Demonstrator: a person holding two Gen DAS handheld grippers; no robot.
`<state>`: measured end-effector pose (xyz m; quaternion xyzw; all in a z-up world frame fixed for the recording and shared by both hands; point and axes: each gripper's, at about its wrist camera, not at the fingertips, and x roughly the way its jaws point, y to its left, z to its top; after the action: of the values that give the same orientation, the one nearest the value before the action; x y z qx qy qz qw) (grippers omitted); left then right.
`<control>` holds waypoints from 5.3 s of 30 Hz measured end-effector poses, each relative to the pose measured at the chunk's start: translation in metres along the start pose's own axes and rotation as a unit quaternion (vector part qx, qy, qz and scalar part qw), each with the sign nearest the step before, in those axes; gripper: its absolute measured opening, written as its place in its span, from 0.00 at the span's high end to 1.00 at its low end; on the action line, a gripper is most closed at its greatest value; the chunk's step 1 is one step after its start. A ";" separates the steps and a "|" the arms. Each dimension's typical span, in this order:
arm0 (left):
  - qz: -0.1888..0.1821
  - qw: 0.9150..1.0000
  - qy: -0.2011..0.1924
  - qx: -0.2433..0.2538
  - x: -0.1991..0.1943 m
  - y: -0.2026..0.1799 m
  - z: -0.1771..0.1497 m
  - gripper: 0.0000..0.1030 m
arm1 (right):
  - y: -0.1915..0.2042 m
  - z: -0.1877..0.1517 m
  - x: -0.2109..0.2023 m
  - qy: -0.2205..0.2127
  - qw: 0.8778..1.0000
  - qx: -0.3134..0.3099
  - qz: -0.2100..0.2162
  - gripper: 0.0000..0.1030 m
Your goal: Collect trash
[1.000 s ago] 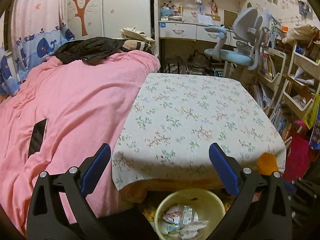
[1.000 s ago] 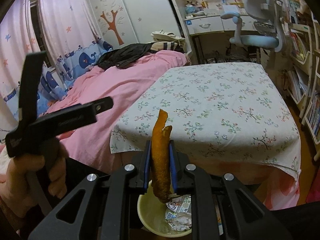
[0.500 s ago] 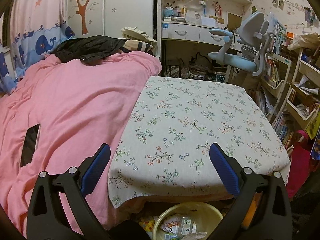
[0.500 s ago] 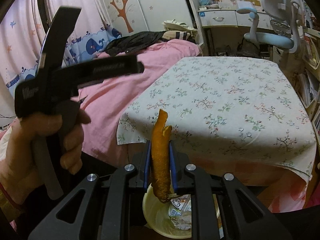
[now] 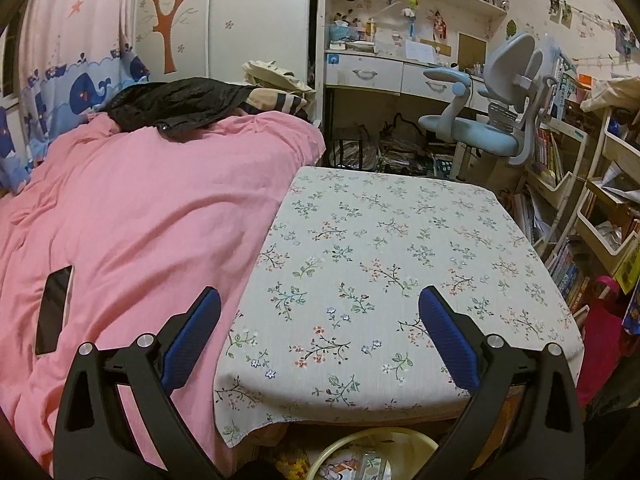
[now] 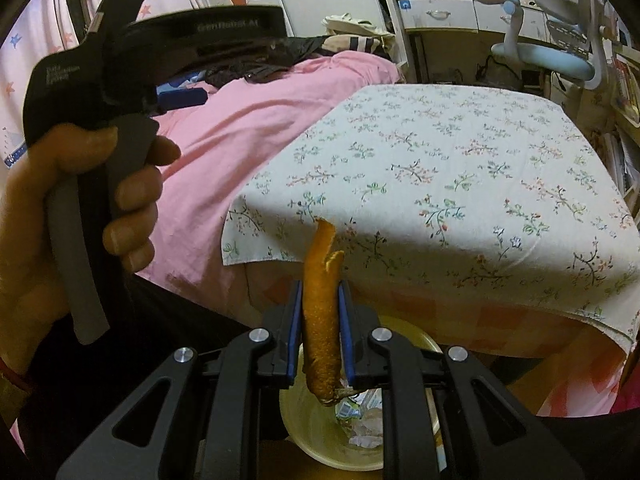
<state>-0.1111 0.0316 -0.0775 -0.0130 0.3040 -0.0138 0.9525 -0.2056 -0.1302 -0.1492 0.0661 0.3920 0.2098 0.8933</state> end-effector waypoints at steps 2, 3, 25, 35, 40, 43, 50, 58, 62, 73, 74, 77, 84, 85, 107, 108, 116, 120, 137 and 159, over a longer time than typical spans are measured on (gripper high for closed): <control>0.001 1.000 0.004 -0.003 0.002 0.002 -0.001 0.07 | 0.001 0.000 0.005 0.006 1.000 -0.002 0.000 0.83; 0.001 1.000 0.005 -0.005 0.003 0.002 -0.001 0.07 | 0.002 -0.001 0.006 0.009 1.000 -0.002 0.000 0.83; 0.001 1.000 0.010 -0.016 0.009 0.009 -0.003 0.07 | -0.003 -0.007 0.020 0.036 0.999 0.012 -0.014 0.57; 0.002 1.000 0.000 -0.011 0.003 0.006 -0.002 0.07 | -0.025 0.028 -0.022 -0.085 0.984 0.027 -0.151 0.16; 0.003 1.000 -0.013 -0.007 -0.005 0.001 0.002 0.07 | -0.042 0.046 -0.048 -0.144 0.966 0.045 -0.208 0.08; 0.007 1.000 -0.022 -0.006 -0.010 -0.001 0.004 0.07 | -0.047 0.055 -0.056 -0.170 0.958 0.044 -0.227 0.07; 0.015 0.999 -0.047 -0.001 -0.019 -0.008 0.011 0.07 | -0.048 0.088 -0.063 -0.201 0.950 0.026 -0.236 0.07; 0.018 0.998 -0.068 0.009 -0.014 -0.019 0.033 0.07 | -0.050 0.125 -0.069 -0.226 0.943 -0.016 -0.245 0.07; 0.021 0.997 -0.079 0.009 -0.007 -0.023 0.045 0.07 | -0.061 0.136 -0.064 -0.228 0.943 -0.011 -0.244 0.07; 0.027 0.995 -0.095 0.016 0.018 -0.035 0.073 0.07 | -0.073 0.164 -0.050 -0.235 0.940 -0.009 -0.245 0.07; 0.028 0.995 -0.095 0.015 0.021 -0.035 0.076 0.07 | -0.075 0.166 -0.049 -0.235 0.941 -0.004 -0.244 0.07; 0.029 0.995 -0.095 0.011 0.028 -0.035 0.083 0.07 | -0.080 0.167 -0.044 -0.234 0.941 0.006 -0.246 0.07; 0.033 0.995 -0.093 0.006 0.038 -0.032 0.088 0.07 | -0.078 0.168 -0.044 -0.241 0.936 0.007 -0.257 0.07; 0.032 0.995 -0.093 0.006 0.038 -0.031 0.087 0.07 | -0.078 0.169 -0.044 -0.242 0.936 0.008 -0.256 0.07; 0.033 0.995 -0.093 0.017 0.035 -0.027 0.084 0.07 | -0.081 0.173 -0.035 -0.228 0.939 0.010 -0.256 0.07; 0.033 0.995 -0.092 0.019 0.035 -0.028 0.083 0.07 | -0.081 0.173 -0.034 -0.228 0.939 0.010 -0.256 0.07; 0.033 0.995 -0.089 0.026 0.034 -0.032 0.082 0.07 | -0.081 0.171 -0.033 -0.226 0.940 0.011 -0.257 0.07; 0.035 0.995 -0.087 0.027 0.035 -0.032 0.082 0.07 | -0.083 0.170 -0.032 -0.223 0.940 0.010 -0.258 0.07; 0.034 0.995 -0.085 0.030 0.037 -0.034 0.082 0.07 | -0.086 0.169 -0.029 -0.215 0.942 0.009 -0.260 0.07; 0.032 0.995 -0.083 0.033 0.038 -0.037 0.081 0.07 | -0.088 0.166 -0.027 -0.209 0.943 0.008 -0.259 0.07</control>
<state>-0.0343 -0.0054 -0.0322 0.0273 0.2231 0.0082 0.9744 -0.0724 -0.2141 -0.0418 0.0115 0.2013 -0.0507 0.9782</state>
